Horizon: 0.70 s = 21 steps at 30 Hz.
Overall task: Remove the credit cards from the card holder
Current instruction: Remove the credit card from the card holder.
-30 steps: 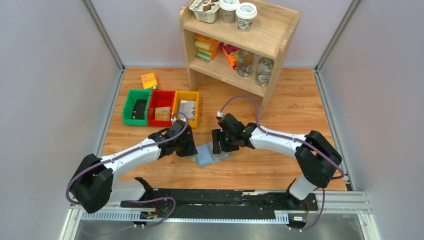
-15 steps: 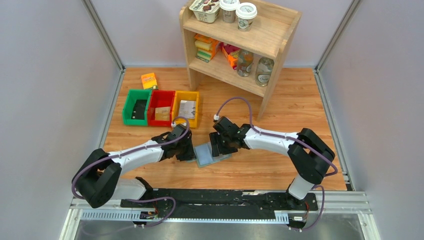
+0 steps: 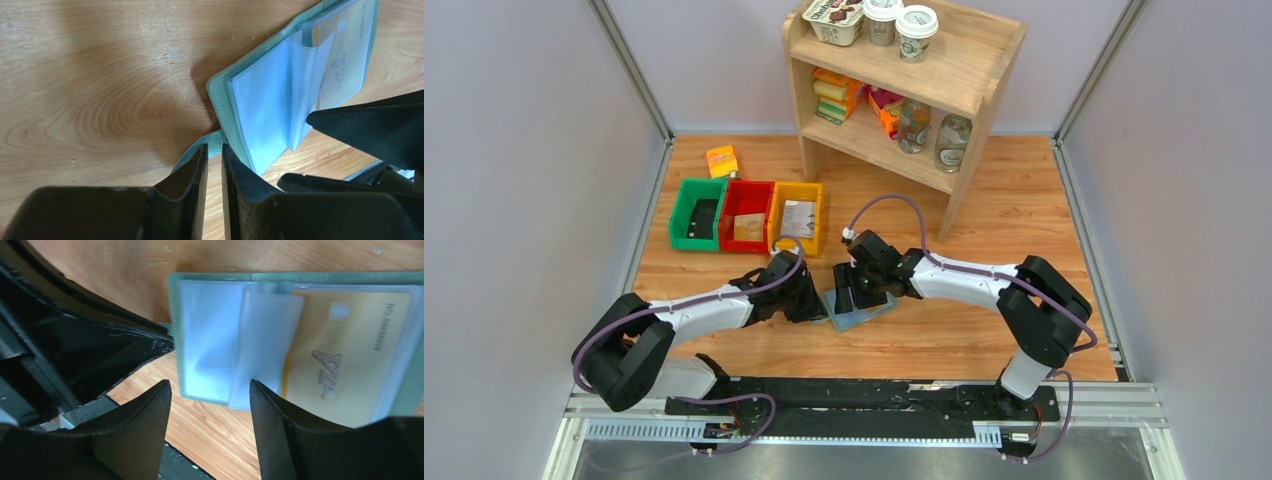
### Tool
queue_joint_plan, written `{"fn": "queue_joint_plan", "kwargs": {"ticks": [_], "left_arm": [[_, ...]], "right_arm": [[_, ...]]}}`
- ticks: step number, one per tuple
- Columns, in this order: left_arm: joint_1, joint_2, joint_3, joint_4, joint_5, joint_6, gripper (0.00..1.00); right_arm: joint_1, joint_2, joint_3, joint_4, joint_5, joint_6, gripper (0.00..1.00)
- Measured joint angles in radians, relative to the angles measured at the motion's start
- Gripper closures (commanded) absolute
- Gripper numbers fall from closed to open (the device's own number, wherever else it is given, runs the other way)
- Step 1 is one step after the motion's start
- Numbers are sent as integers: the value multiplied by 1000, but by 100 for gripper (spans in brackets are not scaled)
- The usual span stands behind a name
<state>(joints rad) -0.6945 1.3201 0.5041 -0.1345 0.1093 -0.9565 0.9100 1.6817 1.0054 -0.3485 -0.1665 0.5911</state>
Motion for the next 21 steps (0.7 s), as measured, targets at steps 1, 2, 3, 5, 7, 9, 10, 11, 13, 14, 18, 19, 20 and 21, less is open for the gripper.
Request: {"fn": "queue_joint_plan", "kwargs": {"ticks": [1, 2, 3, 5, 7, 9, 10, 11, 13, 14, 18, 19, 20, 21], "left_arm": [[0, 0, -5, 11, 3, -7, 76], [0, 0, -9, 20, 6, -11, 76], [0, 0, -13, 26, 7, -17, 76], [-1, 2, -23, 52, 14, -33, 77], [-1, 2, -31, 69, 17, -42, 77], [-1, 3, -35, 80, 19, -52, 77], [-2, 6, -36, 87, 21, -55, 77], [-3, 6, -38, 93, 23, -57, 77], [-3, 6, -40, 96, 23, -61, 77], [-3, 6, -40, 98, 23, -61, 78], [-3, 7, -42, 101, 23, -64, 78], [-3, 8, -42, 101, 23, -64, 78], [-3, 8, -42, 102, 24, -64, 78], [-2, 8, -42, 102, 24, -64, 78]], "right_arm": [[1, 0, 0, 7, -10, 0, 39], [2, 0, 0, 16, -21, -1, 39], [3, 0, 0, 27, -35, -2, 40], [6, 0, 0, 46, -75, -9, 40], [11, 0, 0, 55, -99, -17, 40], [19, -9, 0, 50, -95, -25, 38], [23, -21, 0, 43, -80, -31, 37], [26, -40, 0, 32, -52, -36, 35], [29, -90, 0, 7, 18, -45, 29], [29, -129, 0, -11, 71, -53, 28], [-6, -212, 6, -52, 201, -71, 22], [-23, -214, 10, -62, 225, -73, 21], [-35, -208, 10, -70, 243, -76, 21], [-48, -196, 10, -85, 262, -78, 21]]}}
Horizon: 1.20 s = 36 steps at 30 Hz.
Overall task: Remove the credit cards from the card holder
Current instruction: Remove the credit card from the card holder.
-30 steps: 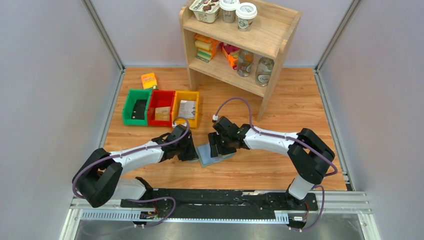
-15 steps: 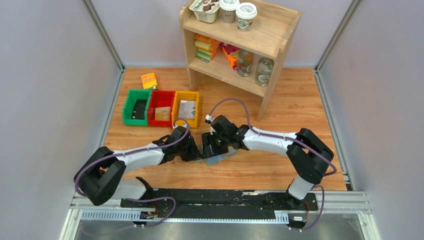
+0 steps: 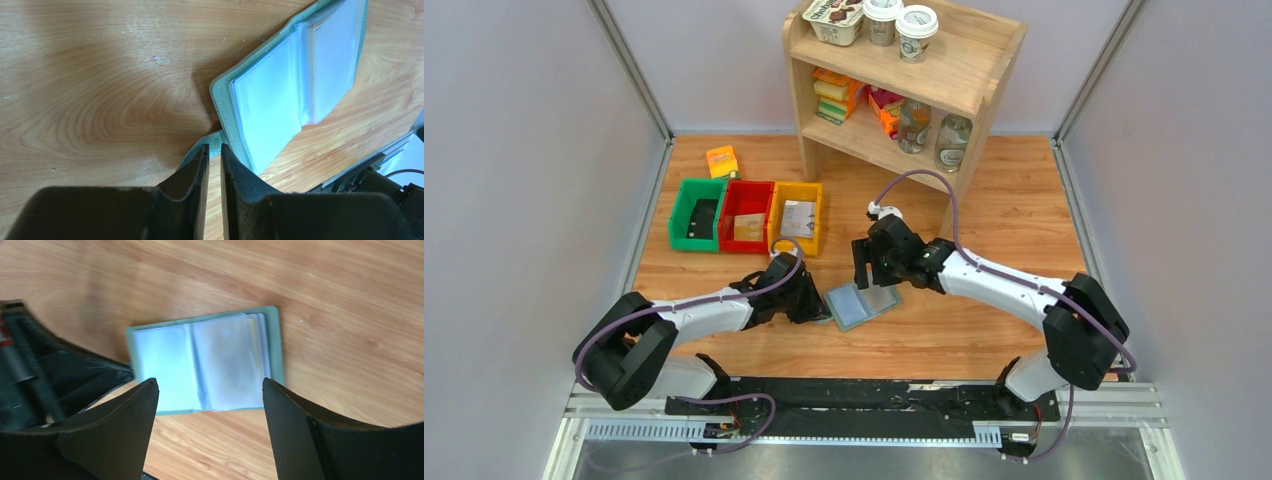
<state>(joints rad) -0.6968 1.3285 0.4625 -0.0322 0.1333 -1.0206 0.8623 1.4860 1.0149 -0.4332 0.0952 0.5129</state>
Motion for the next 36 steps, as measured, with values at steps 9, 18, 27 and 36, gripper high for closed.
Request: {"fn": "queue_joint_plan", "kwargs": {"ticks": [9, 18, 27, 36], "left_arm": [[0, 2, 0, 2, 1, -1, 78], [0, 9, 0, 15, 8, -4, 78], [0, 9, 0, 15, 8, -5, 79], [0, 13, 0, 19, 15, -5, 79]], "right_arm": [[-10, 112, -1, -43, 19, 7, 20], [-7, 154, -3, -42, 0, 28, 20], [-3, 180, -10, -42, -7, 33, 23], [15, 187, -6, -40, -38, 23, 34]]}}
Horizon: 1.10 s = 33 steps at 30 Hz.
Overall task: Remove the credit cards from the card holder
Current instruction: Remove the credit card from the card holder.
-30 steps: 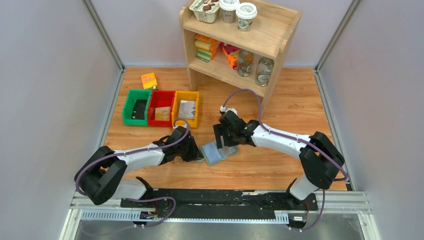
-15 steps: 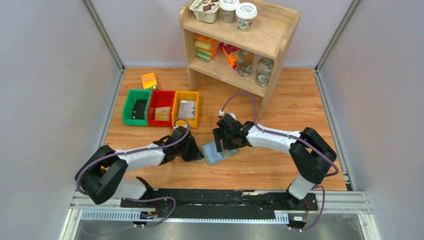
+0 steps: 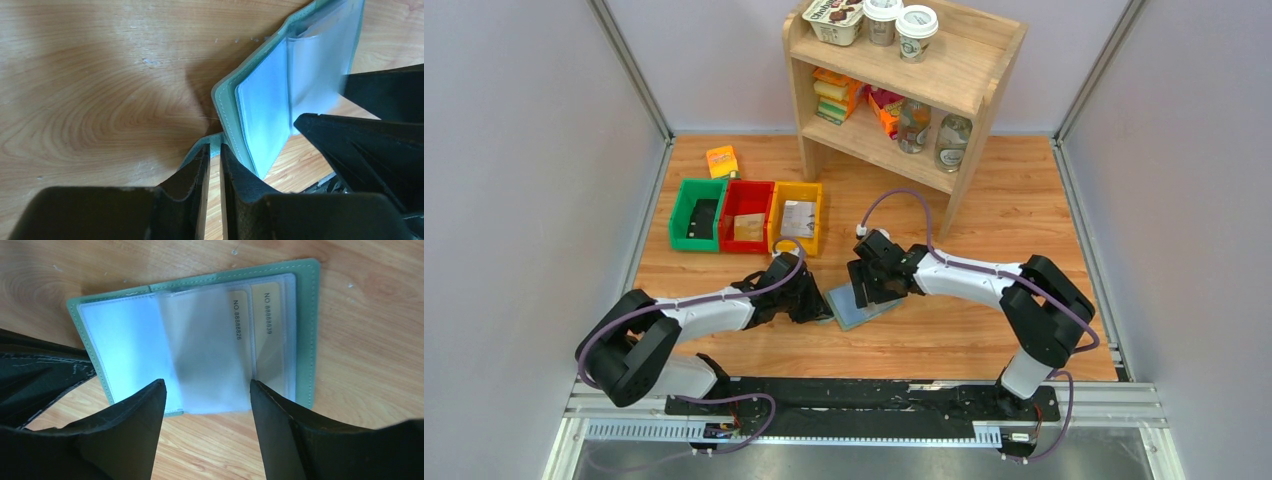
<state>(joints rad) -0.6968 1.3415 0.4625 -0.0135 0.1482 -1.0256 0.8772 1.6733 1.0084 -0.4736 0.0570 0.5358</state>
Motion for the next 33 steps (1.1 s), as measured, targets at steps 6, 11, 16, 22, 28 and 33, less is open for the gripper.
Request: {"fn": "queue_joint_plan", "kwargs": {"ticks": [6, 11, 16, 22, 28, 33], "left_arm": [[0, 10, 0, 16, 9, -3, 79], [0, 11, 0, 18, 9, -3, 79], [0, 11, 0, 18, 9, -7, 80], [-1, -1, -12, 24, 2, -18, 79], [-8, -122, -54, -57, -60, -30, 69], [-9, -343, -67, -170, -133, -23, 62]], "right_arm": [[5, 2, 2, 10, -53, -7, 38], [11, 0, 2, 35, -124, -9, 38], [17, -5, 2, 67, -198, -11, 34], [19, -11, 2, 132, -324, -17, 33], [18, -11, 2, 172, -373, -18, 35], [-40, -73, -21, 172, -363, -38, 38]]}}
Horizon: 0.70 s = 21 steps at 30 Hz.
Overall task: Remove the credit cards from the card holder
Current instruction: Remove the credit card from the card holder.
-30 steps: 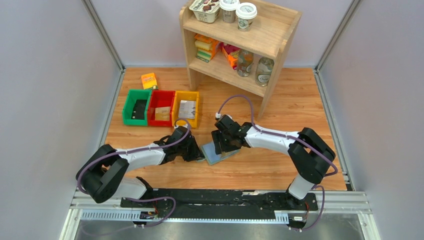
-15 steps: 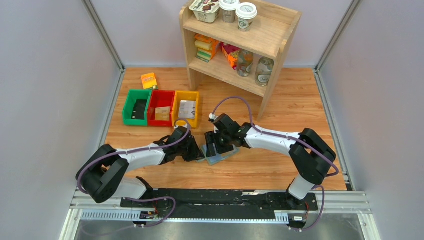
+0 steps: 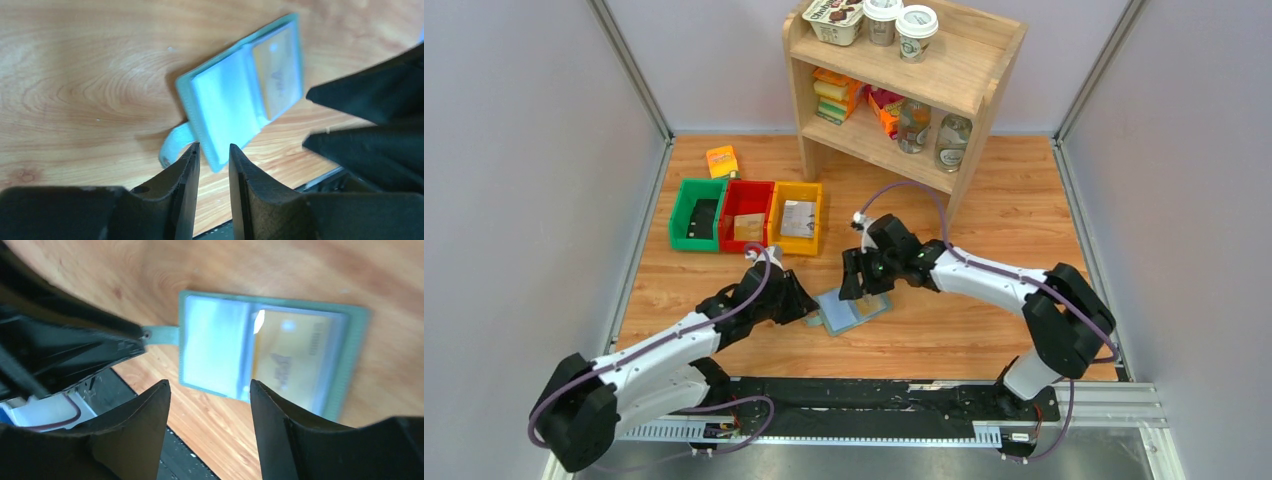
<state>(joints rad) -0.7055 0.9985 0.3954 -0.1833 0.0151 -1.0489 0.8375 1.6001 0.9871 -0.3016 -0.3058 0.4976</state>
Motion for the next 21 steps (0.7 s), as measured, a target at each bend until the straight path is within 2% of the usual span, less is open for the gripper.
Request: {"fn": "queue_joint_plan", "kwargs": {"ticks": [4, 7, 11, 21], "left_arm": [[0, -107, 19, -14, -21, 14, 60], [0, -89, 42, 23, 6, 17, 60], [0, 31, 58, 148, 68, -3, 60], [-2, 412, 75, 434, 155, -116, 60]], "right_arm": [[-100, -66, -32, 4, 11, -24, 44], [-150, -71, -58, 16, 16, -37, 53], [-177, -58, -92, 23, 11, -51, 65], [-214, 8, -113, 91, -26, -74, 69]]}}
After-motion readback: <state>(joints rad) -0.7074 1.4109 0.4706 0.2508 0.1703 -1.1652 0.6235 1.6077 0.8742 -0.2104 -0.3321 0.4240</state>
